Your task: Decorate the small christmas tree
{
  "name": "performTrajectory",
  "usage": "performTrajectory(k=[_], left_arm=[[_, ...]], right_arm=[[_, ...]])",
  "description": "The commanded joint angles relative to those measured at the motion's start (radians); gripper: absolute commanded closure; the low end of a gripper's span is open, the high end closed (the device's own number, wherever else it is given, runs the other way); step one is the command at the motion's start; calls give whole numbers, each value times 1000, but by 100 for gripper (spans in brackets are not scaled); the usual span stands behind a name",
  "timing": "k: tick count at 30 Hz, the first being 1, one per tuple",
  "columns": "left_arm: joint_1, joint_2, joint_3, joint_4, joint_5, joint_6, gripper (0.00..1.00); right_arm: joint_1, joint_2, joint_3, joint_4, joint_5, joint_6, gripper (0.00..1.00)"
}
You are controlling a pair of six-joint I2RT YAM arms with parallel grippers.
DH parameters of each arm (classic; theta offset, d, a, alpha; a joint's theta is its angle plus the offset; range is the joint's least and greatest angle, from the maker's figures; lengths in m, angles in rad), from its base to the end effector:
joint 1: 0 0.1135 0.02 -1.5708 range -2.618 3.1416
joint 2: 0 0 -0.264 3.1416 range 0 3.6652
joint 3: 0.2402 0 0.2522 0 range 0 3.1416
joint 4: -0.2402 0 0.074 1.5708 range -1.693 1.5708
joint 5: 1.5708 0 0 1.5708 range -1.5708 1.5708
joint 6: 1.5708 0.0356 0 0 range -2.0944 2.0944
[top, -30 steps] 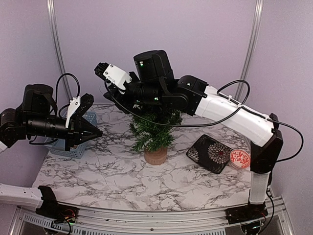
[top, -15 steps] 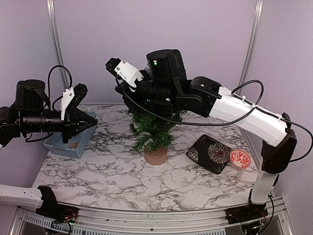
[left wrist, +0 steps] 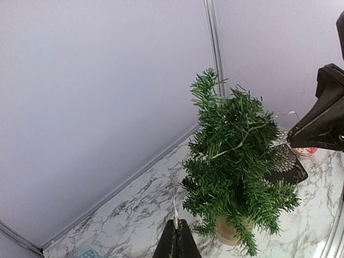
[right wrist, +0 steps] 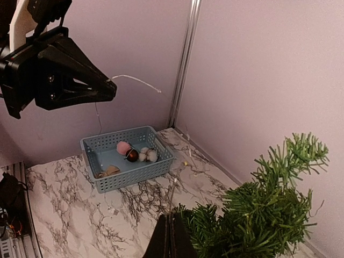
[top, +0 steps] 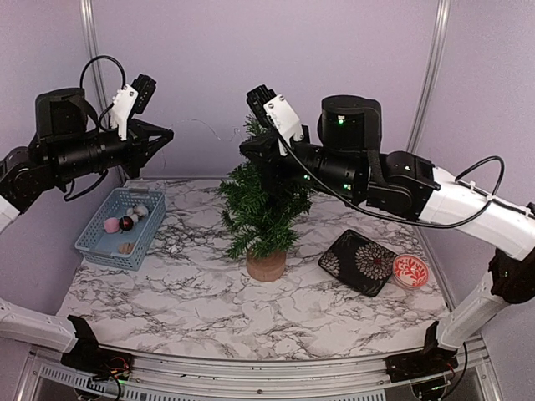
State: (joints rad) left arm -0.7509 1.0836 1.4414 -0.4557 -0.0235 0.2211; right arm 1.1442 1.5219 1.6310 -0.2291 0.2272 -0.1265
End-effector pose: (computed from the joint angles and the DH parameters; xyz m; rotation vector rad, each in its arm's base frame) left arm 0.1570 -0.1453 0.4781 0.7701 1.4962 -0.3803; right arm 0.1529 0.3171 0.4505 -0.8763 1.4803 0.5688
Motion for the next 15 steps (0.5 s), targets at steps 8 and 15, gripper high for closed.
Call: performTrajectory(k=[8,15], left_arm=[[24,168,175,169,-8,65,100],[34,267,271,221,46,93,100]], right_arm=[[-72,-172,-207,193,18,249,100],[-106,-211,-278,259,14,317,100]])
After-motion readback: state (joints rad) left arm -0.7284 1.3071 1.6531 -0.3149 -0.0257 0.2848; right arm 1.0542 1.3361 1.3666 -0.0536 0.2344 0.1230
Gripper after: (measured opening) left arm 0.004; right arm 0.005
